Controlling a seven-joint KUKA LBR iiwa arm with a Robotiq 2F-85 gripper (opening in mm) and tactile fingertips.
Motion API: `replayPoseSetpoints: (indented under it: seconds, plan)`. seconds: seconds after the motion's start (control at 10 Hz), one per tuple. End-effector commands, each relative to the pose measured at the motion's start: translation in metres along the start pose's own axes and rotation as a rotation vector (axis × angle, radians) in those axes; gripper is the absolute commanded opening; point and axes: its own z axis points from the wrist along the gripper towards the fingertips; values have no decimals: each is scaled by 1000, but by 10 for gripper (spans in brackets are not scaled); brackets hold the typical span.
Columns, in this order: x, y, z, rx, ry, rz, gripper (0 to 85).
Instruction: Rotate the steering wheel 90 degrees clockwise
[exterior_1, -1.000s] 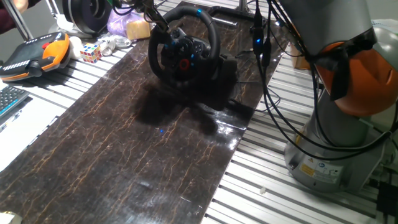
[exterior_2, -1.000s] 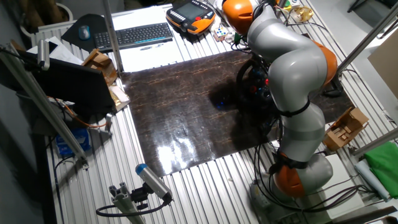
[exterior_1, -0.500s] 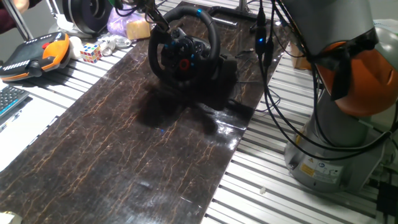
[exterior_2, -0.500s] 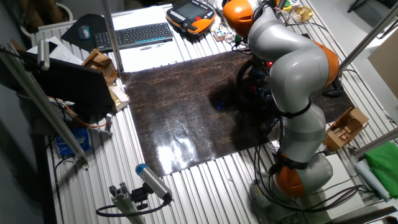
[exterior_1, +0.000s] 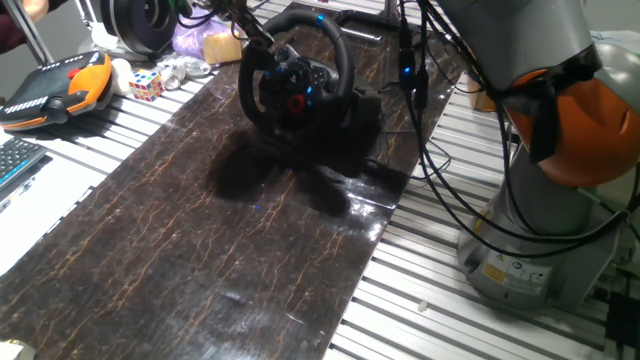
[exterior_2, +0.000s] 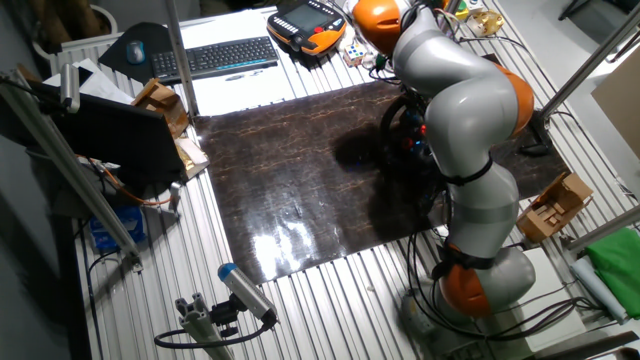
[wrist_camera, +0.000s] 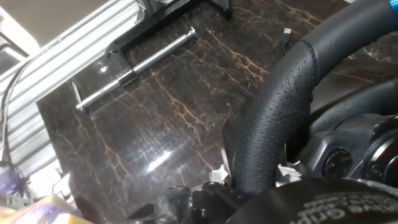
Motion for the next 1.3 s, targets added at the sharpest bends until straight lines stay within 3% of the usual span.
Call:
replayPoseSetpoints:
  seconds: [0.0, 0.2, 0.3, 0.4, 0.5, 0.8, 1.2]
  plan:
    - [0, 0, 0, -7, -2, -2, 423]
    - [-1, -1, -1, -18, -12, 0, 420]
    - [-2, -1, -1, -23, -14, 9, 370]
    - [-2, -1, -2, -29, -21, 14, 213]
    - [-3, -2, -2, -34, -29, 21, 117]
    - [-5, -4, -8, -53, -58, 56, 90]
    - [-15, -8, -13, -47, -58, 83, 43]
